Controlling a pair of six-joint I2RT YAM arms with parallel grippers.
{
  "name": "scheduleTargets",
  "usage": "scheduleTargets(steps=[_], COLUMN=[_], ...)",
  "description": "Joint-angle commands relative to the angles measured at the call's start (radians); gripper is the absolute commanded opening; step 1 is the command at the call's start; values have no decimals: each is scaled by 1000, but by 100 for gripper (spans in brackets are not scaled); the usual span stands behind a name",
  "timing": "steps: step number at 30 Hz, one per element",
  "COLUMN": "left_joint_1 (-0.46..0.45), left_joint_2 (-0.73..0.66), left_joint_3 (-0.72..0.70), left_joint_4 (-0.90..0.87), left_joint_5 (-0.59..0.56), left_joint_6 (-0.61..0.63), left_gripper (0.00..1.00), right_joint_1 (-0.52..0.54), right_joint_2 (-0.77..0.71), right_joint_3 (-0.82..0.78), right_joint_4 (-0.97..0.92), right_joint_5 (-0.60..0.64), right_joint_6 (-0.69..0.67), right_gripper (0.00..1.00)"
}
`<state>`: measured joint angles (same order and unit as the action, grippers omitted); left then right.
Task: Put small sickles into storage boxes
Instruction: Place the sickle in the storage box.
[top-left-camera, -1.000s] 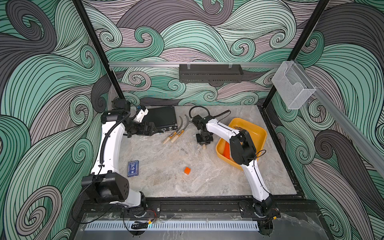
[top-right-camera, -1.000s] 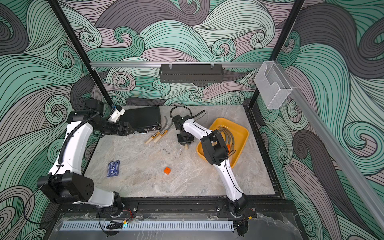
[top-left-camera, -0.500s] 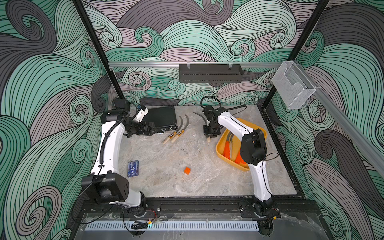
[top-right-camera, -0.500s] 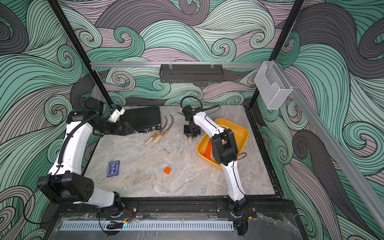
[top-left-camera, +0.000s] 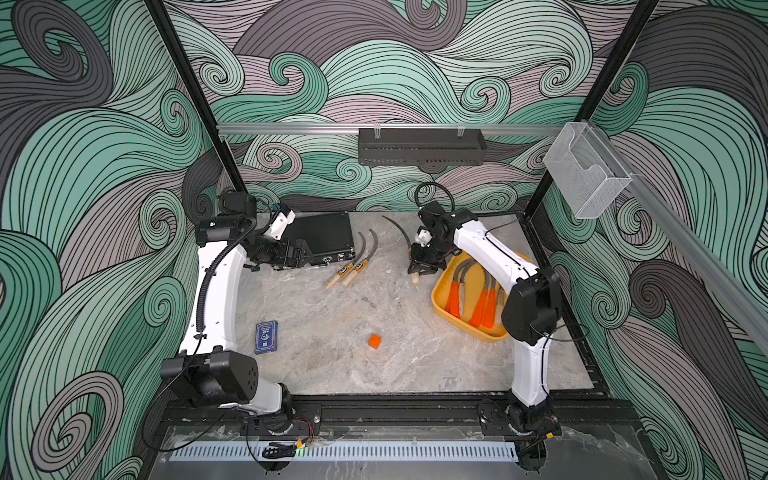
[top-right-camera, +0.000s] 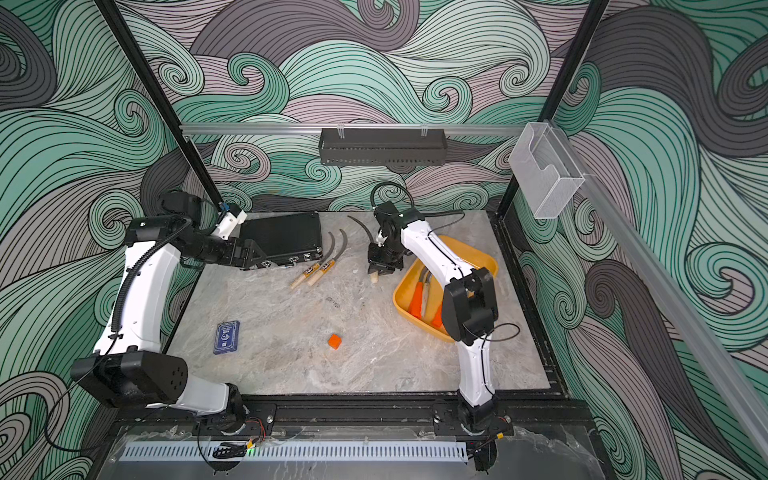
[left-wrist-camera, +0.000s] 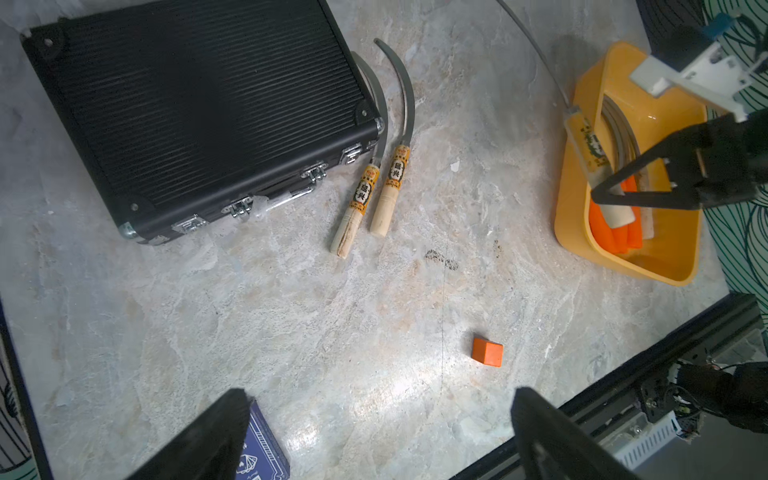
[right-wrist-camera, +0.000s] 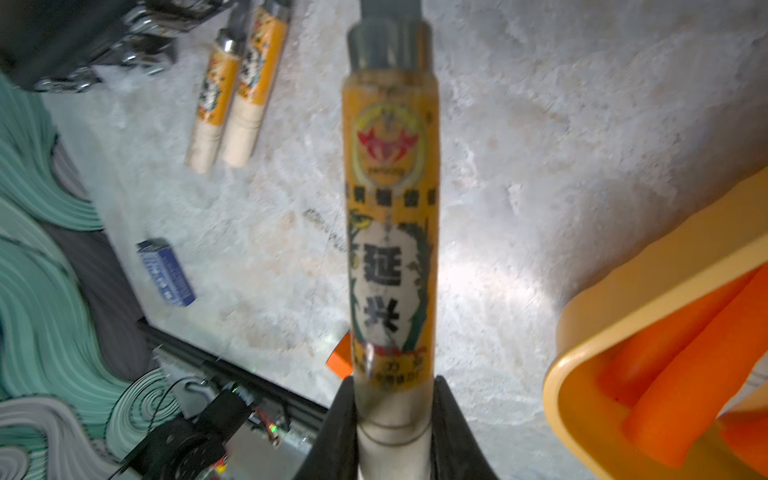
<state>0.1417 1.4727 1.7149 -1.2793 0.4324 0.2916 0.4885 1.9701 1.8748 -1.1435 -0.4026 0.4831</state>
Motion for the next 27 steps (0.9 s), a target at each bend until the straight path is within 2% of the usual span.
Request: scheduleTargets(steps=[1,7,14,16,19,23,27], left_joint_1=[2,-1,-13,-19,-47,-78,-86], left_joint_2=[35,86,166,149,137,178,178], left_joint_3=[60,158,309,284,270,302,252], left_joint_4=[-63,-110,-159,-98,-39,-83,-95], left_joint_5=[16,14,32,38,-17,-93,-155], left_joint_6=[39,64,58,50,43,78,104], left_gripper=[99,98,97,97,97,97,97], right_joint_1=[-4,-4,-21,-33,-64,-113,-164], right_joint_2=[-108,-329,-558,-594,-628,-648,-655], right_joint_3=[-74,-284,-514,-542,-562,-581,-580], right_joint_4=[5,57,185,198,197,198,198], right_joint_5=[-145,-255,-313,-324,-354,-414,-466], right_joint_6=[21,74,201,213,208,187,155], right_gripper=[0,0,1,1,1,1,1])
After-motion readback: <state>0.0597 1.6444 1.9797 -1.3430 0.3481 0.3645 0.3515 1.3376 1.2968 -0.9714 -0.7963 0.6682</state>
